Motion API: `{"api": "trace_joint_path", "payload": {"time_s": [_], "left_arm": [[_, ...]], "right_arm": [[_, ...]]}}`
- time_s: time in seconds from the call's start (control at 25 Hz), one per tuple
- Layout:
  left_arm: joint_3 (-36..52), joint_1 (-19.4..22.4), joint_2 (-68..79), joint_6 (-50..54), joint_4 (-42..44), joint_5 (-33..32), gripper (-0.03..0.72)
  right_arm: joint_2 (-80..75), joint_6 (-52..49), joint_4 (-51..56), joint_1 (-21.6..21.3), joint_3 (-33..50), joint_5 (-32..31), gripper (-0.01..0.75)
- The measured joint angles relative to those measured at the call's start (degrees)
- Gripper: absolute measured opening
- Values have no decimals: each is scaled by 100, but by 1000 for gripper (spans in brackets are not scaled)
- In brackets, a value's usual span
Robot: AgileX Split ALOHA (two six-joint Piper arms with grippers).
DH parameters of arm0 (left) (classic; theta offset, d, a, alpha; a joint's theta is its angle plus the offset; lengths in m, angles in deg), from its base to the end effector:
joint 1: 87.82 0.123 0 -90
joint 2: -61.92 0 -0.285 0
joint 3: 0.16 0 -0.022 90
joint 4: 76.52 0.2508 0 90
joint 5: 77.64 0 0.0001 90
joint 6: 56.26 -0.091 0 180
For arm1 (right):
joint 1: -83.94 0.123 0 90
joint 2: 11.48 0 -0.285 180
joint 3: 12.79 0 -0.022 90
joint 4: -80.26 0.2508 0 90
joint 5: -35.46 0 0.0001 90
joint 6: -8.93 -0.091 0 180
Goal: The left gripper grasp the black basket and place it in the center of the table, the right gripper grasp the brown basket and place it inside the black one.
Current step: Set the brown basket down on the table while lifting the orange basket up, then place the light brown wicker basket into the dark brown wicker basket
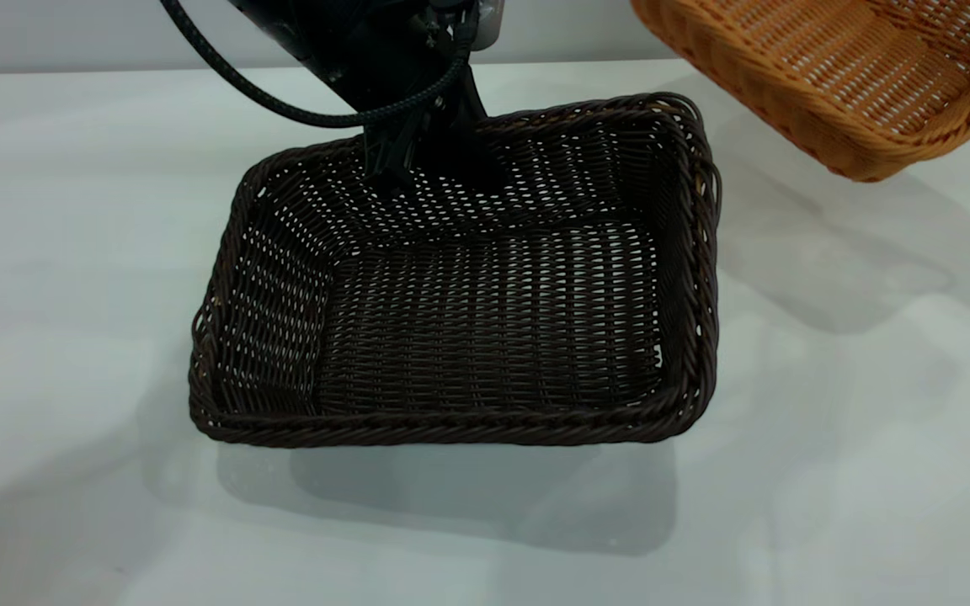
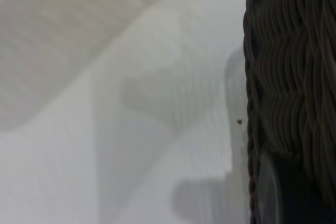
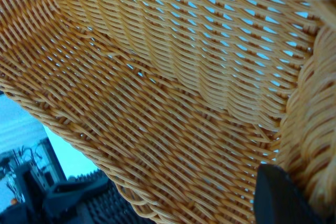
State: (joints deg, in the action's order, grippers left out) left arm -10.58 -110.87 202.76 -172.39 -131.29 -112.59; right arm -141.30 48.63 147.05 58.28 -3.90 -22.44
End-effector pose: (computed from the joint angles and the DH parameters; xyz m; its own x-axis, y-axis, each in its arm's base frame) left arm 0.4097 -0.2207 0.0859 0.1817 0.8060 -0.5634 0.9641 -0.0331 0.2636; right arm 0.3674 -0.0978 0.1116 -0.8407 0.5415 -0.0040 0.3329 0.5226 0.7849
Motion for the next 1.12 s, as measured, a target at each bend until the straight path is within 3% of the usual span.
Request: {"api": "trace_joint_path", "payload": {"time_s": [0.36,0.64,0.8,0.96,1.12], "left_arm": [[-4,0,6,-23,-11,85,125],[-22,-3,6,-144,-107,432,394],[-22,-7,-13,-292,-161,666,476],[-22,143,-332,619,-484,1159,488],[-22,793,-893,2227,-456,952,489]], "right_arm": [[0,1,-16,0,0,-98,70],[90,57,-22,-5,0,-98,70],[345,89,-66,-5,0,-98,70],[693,84,-247,-5,0,-207,70],[966,-74,-644,73,0,-410,70]]}}
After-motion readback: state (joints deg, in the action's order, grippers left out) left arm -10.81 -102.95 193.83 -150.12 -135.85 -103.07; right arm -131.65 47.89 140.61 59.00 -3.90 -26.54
